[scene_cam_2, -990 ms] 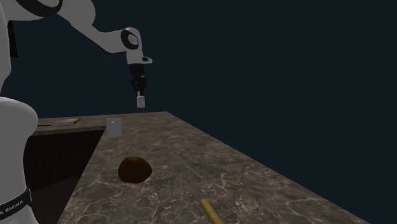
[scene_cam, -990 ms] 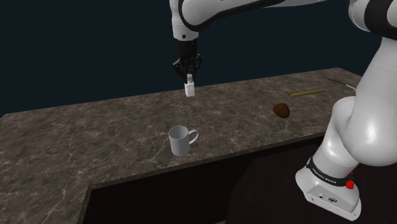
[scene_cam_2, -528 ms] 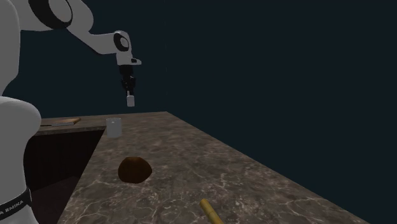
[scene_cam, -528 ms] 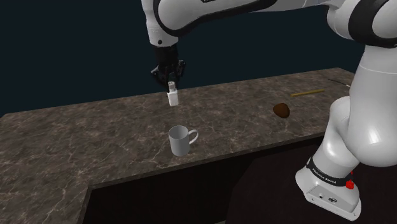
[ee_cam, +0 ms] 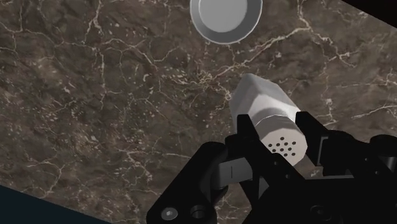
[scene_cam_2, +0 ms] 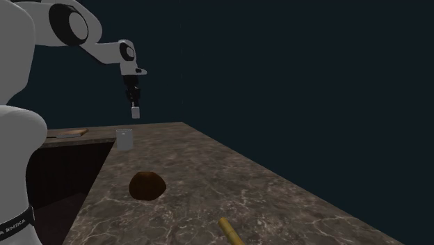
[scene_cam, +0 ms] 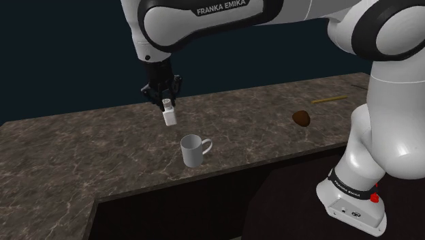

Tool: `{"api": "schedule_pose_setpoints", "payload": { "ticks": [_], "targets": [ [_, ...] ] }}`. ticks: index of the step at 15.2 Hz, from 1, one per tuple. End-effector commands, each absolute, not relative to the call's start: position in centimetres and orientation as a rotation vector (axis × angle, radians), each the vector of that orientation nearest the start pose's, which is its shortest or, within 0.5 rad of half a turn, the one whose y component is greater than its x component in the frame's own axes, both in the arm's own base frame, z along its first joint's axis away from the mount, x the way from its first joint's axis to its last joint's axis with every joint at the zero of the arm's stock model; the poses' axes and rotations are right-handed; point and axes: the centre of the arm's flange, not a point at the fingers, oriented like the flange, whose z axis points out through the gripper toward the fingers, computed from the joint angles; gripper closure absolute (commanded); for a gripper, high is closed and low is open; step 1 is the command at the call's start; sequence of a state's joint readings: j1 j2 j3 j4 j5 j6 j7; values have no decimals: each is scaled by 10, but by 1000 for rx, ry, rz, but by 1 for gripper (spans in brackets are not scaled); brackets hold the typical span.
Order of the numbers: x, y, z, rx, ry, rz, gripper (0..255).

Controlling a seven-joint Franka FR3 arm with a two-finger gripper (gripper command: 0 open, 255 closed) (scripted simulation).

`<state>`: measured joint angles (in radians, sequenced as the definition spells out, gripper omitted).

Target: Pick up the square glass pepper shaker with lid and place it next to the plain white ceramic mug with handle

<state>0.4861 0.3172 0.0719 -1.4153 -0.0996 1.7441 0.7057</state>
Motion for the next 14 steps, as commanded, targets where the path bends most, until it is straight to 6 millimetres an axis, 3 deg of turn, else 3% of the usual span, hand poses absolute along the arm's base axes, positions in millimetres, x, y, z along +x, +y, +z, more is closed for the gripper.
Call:
{"api": "schedule_pose_setpoints", "payload": {
  "ticks": [1,14],
  "targets": [
    [566,337,511,-3187,216,-88,255],
    [566,337,442,-3187,216,-88,255]
  ]
}}
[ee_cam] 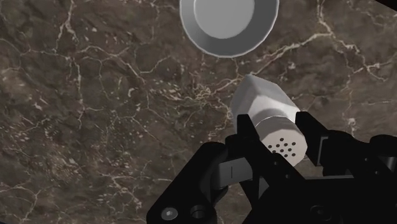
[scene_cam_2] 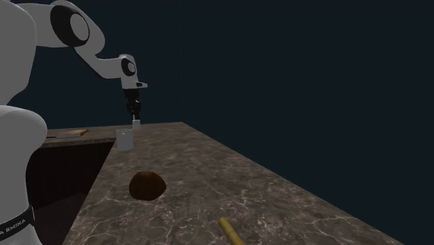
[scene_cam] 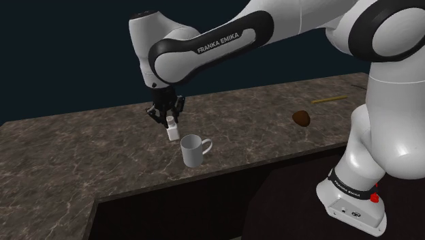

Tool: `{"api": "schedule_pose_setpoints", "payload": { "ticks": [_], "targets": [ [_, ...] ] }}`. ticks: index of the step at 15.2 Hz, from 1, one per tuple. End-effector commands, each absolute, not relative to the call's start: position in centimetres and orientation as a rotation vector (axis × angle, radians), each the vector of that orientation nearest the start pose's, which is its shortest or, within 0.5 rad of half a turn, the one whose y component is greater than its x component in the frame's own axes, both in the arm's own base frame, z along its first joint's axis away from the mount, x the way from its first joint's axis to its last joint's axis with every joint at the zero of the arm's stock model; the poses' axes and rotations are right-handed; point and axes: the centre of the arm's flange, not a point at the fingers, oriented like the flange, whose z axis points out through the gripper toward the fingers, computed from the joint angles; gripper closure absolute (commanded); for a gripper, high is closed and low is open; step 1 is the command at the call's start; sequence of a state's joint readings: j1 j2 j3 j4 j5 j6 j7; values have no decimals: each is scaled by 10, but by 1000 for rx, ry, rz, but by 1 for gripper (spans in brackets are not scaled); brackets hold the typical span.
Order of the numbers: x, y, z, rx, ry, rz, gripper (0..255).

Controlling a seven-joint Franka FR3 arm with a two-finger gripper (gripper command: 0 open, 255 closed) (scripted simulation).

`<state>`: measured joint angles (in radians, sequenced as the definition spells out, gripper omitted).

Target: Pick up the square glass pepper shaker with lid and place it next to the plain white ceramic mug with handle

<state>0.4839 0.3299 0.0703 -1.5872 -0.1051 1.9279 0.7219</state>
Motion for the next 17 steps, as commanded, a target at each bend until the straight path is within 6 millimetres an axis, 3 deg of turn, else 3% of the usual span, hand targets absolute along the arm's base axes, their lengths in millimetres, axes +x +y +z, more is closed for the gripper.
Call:
{"api": "schedule_pose_setpoints", "payload": {
  "ticks": [1,13,17],
  "targets": [
    [566,337,437,-3187,216,-88,255],
    [566,337,374,-3187,216,-88,255],
    [566,337,374,-3187,216,-88,255]
  ]
}}
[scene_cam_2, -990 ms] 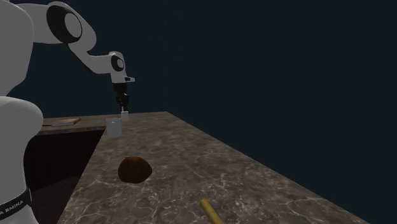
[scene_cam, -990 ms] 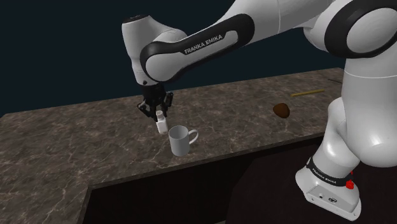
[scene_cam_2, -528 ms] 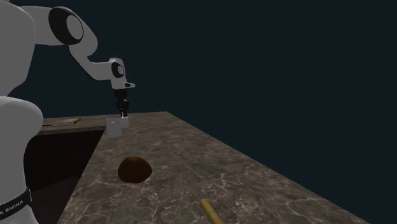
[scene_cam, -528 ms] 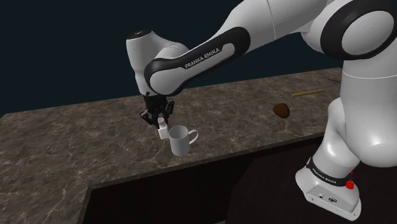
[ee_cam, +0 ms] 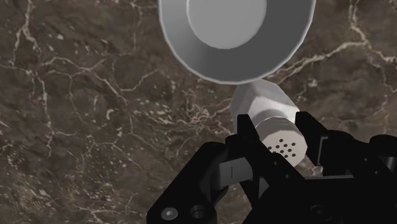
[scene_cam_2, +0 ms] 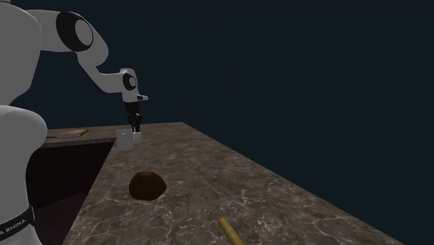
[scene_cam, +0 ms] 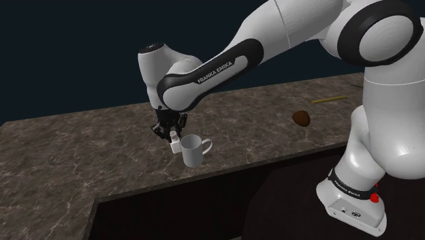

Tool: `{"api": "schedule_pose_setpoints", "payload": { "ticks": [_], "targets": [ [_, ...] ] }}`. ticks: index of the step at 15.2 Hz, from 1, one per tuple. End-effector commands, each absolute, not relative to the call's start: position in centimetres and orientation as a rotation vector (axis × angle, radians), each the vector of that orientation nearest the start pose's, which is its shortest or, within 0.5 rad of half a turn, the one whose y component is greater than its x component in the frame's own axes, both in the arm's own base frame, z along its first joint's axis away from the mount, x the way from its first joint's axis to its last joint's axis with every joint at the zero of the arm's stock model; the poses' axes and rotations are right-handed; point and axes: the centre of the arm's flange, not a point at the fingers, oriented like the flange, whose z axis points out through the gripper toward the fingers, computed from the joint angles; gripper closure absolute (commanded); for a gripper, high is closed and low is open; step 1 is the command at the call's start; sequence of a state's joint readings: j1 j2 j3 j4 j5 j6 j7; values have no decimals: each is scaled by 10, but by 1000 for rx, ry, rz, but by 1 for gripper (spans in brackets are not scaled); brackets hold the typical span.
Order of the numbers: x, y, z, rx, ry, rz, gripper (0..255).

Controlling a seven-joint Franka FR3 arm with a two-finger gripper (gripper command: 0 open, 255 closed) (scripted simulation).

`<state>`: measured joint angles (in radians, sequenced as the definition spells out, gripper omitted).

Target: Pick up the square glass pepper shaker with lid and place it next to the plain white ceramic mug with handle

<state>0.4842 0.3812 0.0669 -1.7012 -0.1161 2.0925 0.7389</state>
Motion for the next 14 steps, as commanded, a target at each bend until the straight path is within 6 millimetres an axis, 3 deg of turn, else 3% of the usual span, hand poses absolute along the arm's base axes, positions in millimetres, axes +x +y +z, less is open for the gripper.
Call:
{"api": "schedule_pose_setpoints", "payload": {
  "ticks": [1,4,5,10,14],
  "targets": [
    [566,337,374,-3187,216,-88,255],
    [566,337,374,-3187,216,-88,255],
    [566,337,374,-3187,216,-88,0],
    [566,337,374,-3187,216,-88,0],
    [563,339,424,-3187,216,-88,0]
  ]
}}
